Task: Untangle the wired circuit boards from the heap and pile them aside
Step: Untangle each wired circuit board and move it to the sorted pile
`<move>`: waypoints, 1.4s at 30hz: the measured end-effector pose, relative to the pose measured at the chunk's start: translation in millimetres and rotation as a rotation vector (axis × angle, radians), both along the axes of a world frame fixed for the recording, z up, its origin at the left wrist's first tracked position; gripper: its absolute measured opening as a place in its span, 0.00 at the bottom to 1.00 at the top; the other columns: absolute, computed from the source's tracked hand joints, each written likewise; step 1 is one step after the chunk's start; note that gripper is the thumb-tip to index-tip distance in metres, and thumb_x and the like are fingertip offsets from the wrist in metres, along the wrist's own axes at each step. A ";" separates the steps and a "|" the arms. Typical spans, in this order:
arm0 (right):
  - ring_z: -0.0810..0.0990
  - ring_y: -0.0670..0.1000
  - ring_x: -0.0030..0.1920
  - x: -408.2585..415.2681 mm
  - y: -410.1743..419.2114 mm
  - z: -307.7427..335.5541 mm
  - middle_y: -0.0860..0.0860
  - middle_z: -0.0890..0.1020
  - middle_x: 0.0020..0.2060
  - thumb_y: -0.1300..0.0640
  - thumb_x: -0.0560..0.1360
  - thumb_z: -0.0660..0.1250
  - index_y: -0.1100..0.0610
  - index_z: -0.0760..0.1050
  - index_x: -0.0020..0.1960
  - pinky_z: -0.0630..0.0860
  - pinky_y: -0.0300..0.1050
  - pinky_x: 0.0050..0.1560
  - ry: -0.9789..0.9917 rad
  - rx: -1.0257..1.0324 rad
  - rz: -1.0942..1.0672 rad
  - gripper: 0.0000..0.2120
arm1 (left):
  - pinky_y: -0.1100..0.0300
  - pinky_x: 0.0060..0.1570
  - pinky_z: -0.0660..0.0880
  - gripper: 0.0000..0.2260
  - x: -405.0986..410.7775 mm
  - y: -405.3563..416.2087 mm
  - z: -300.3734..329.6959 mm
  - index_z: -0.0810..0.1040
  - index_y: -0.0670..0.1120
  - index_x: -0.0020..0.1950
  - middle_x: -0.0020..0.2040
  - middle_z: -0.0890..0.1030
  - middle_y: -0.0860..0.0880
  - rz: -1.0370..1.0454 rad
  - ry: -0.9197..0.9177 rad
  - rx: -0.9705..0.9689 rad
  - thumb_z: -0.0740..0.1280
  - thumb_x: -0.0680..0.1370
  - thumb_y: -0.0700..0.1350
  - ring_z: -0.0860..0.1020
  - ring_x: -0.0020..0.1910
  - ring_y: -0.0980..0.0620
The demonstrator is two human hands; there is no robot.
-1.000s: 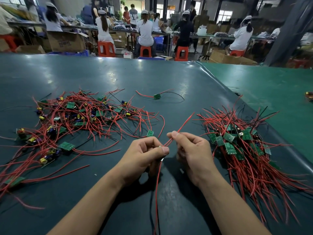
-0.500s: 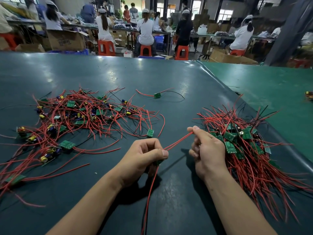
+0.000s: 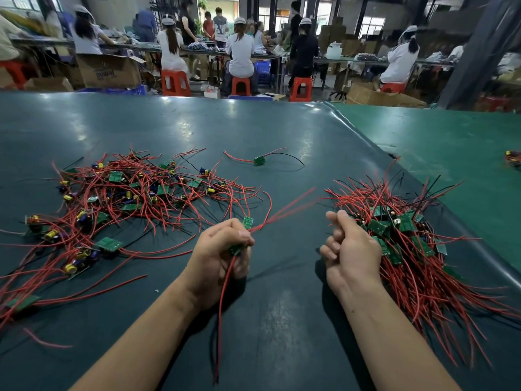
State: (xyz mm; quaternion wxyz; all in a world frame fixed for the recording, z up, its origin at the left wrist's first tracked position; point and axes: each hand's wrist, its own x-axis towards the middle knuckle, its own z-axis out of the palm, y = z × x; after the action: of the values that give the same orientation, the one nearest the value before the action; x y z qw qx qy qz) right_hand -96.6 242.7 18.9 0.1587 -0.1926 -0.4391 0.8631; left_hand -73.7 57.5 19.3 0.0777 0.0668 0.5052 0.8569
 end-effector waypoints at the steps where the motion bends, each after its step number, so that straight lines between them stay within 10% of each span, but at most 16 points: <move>1: 0.59 0.42 0.19 0.2 1.2 0.7 0.47 0.66 0.24 0.58 0.80 0.64 0.60 0.79 0.40 0.56 0.34 0.18 0.007 -0.005 0.003 0.12 | 0.67 0.22 0.55 0.04 -1.4 -1.3 1.0 0.73 0.44 0.31 0.21 0.64 0.48 0.032 -0.006 0.029 0.68 0.63 0.40 0.59 0.18 0.55; 9: 0.73 0.42 0.28 24.6 -34.8 -1.1 0.48 0.80 0.31 0.47 0.69 0.71 0.57 0.82 0.44 0.66 0.34 0.28 0.200 0.510 0.747 0.13 | 0.66 0.26 0.67 0.11 -0.9 5.5 -7.0 0.85 0.46 0.43 0.34 0.80 0.47 0.167 0.121 -0.186 0.73 0.66 0.51 0.71 0.27 0.54; 15: 0.70 0.38 0.24 26.5 -27.8 2.6 0.43 0.77 0.24 0.59 0.74 0.73 0.57 0.84 0.40 0.65 0.28 0.26 0.209 0.672 0.613 0.04 | 0.65 0.26 0.62 0.16 -0.2 5.3 -8.5 0.84 0.47 0.56 0.31 0.73 0.51 0.121 0.111 -0.215 0.69 0.71 0.49 0.63 0.26 0.55; 25: 0.85 0.52 0.36 19.2 -4.3 27.5 0.53 0.85 0.37 0.57 0.78 0.67 0.57 0.77 0.46 0.78 0.39 0.29 0.408 0.163 -0.207 0.04 | 0.67 0.24 0.64 0.03 -4.5 1.4 -9.2 0.82 0.43 0.47 0.29 0.75 0.52 0.439 0.237 -0.382 0.69 0.78 0.39 0.70 0.25 0.59; 30: 0.86 0.52 0.38 18.7 -5.1 23.1 0.56 0.86 0.38 0.47 0.82 0.59 0.67 0.74 0.53 0.79 0.36 0.31 0.101 -0.141 0.033 0.21 | 0.59 0.30 0.70 0.06 -4.4 0.3 -10.7 0.82 0.47 0.43 0.30 0.78 0.50 0.642 0.365 -0.644 0.69 0.78 0.38 0.73 0.29 0.49; 36: 0.83 0.49 0.30 20.4 -10.9 20.5 0.52 0.85 0.38 0.52 0.81 0.62 0.59 0.78 0.49 0.73 0.35 0.24 -0.002 0.064 0.111 0.12 | 0.51 0.52 0.72 0.08 -10.4 -18.8 -13.8 0.82 0.46 0.51 0.46 0.81 0.51 0.817 0.520 -1.289 0.68 0.74 0.45 0.74 0.49 0.46; 42: 0.74 0.46 0.23 21.9 -22.0 15.7 0.49 0.81 0.32 0.56 0.81 0.63 0.57 0.79 0.45 0.65 0.36 0.21 -0.052 0.279 0.221 0.09 | 0.52 0.68 0.61 0.23 -23.7 -14.7 -21.0 0.74 0.51 0.70 0.68 0.75 0.51 0.501 0.563 -1.556 0.60 0.77 0.59 0.66 0.69 0.47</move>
State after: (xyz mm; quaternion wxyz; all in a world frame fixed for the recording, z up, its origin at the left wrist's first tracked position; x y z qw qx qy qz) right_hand -74.7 220.8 34.6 0.0768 -0.1414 -0.5769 0.8008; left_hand -97.4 42.8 -1.7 -0.2178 0.0911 0.9485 0.2111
